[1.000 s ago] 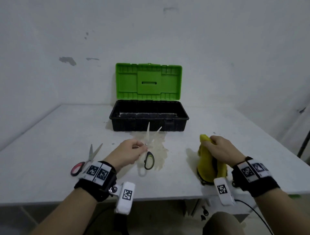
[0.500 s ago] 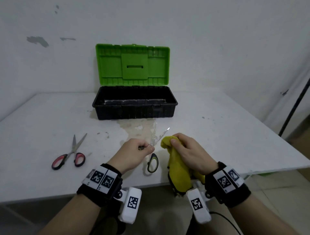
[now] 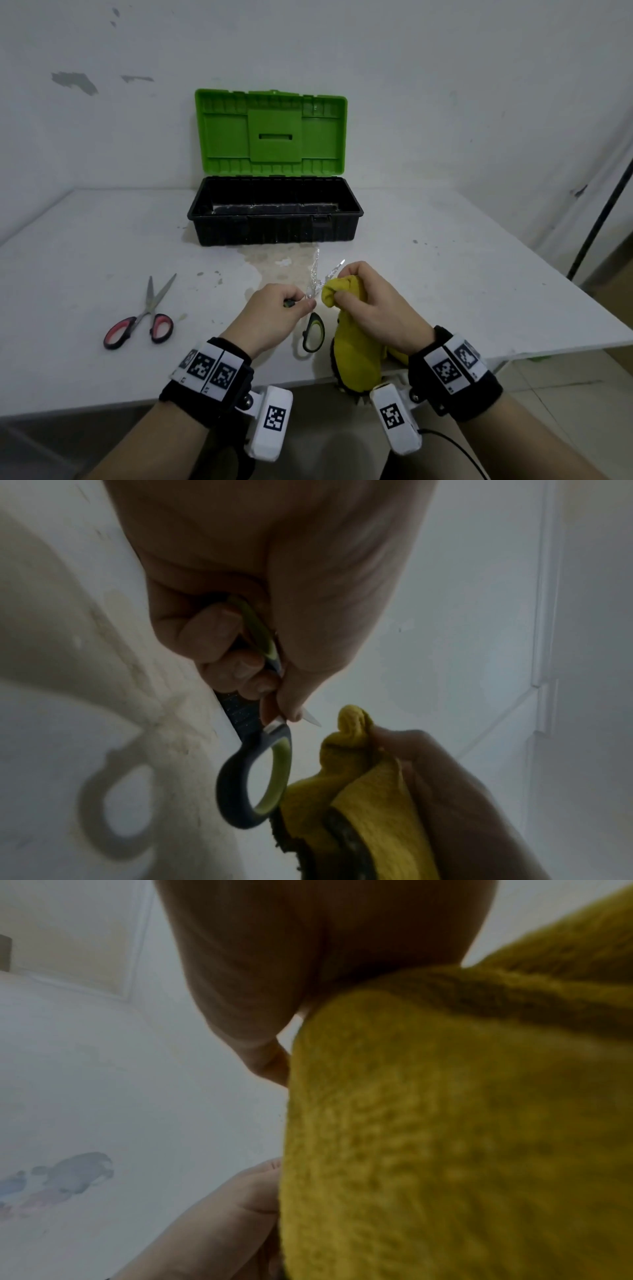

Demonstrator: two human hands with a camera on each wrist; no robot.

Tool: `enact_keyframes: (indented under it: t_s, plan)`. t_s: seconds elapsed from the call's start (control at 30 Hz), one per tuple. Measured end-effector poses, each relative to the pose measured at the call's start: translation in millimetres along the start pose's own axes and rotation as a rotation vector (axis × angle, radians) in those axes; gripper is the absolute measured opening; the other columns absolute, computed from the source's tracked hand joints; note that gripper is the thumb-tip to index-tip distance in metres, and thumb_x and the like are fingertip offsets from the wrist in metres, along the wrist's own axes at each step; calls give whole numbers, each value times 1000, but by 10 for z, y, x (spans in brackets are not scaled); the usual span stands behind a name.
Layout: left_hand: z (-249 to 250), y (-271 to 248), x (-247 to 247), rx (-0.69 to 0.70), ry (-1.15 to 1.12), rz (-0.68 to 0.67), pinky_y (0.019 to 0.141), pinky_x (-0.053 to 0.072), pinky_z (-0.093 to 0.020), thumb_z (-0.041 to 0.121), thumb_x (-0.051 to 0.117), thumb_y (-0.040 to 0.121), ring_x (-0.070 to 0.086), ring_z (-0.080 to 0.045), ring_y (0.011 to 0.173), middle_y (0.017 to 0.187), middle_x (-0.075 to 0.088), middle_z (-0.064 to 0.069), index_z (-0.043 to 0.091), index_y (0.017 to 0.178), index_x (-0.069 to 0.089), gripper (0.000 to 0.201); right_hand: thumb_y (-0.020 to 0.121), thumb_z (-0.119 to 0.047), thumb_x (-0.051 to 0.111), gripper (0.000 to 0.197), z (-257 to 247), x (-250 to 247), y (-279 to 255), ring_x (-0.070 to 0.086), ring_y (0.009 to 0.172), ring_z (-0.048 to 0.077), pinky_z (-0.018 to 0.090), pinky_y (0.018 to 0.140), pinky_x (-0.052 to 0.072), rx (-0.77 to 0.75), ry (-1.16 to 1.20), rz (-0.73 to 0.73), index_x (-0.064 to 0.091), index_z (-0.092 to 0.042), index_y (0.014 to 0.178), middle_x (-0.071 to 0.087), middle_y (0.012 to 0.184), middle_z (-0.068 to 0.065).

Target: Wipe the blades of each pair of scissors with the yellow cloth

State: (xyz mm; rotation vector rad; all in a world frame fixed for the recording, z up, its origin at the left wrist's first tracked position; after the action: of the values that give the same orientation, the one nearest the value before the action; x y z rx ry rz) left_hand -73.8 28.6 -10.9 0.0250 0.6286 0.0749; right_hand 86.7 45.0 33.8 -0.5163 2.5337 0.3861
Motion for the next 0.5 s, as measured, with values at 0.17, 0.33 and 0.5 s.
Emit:
enact_keyframes:
  t_s: [0.17, 0.33, 0.5]
  plan:
    - [28, -22, 58, -2, 6, 2, 59, 37, -24, 39, 64, 94, 54, -6, 66, 70, 61, 9, 20, 84, 73, 23, 88, -27, 63, 11, -83, -67, 30, 55, 89, 4, 19, 80, 44, -125, -189, 130, 60, -26, 99, 59, 97, -8]
    - [59, -53, 149, -4, -43, -2, 60, 40, -27, 42, 65, 93, 54, -8, 60, 62, 58, 9, 22, 79, 72, 26, 85, -24, 69, 19, -54, -151, 13, 56, 83, 5, 16, 73, 44, -135, -280, 261, 59, -28, 100, 62, 91, -10]
    - [110, -43, 155, -2, -52, 18, 57, 37, -27, 42, 65, 93, 50, -8, 55, 58, 55, 9, 18, 78, 71, 29, 85, -27, 71, 15, -62, -157, -37, 53, 89, 4, 10, 80, 42, -220, -355, 325, 72, -22, 99, 56, 105, -7]
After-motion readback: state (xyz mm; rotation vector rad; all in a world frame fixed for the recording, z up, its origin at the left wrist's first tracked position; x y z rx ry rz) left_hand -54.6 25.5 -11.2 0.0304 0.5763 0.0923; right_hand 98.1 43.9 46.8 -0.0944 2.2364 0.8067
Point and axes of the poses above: each hand's wrist, its own y-axis towards the middle knuckle, its own x-axis out of the palm, z = x × y, the point moved 10 cm from there along y, towards the middle knuckle
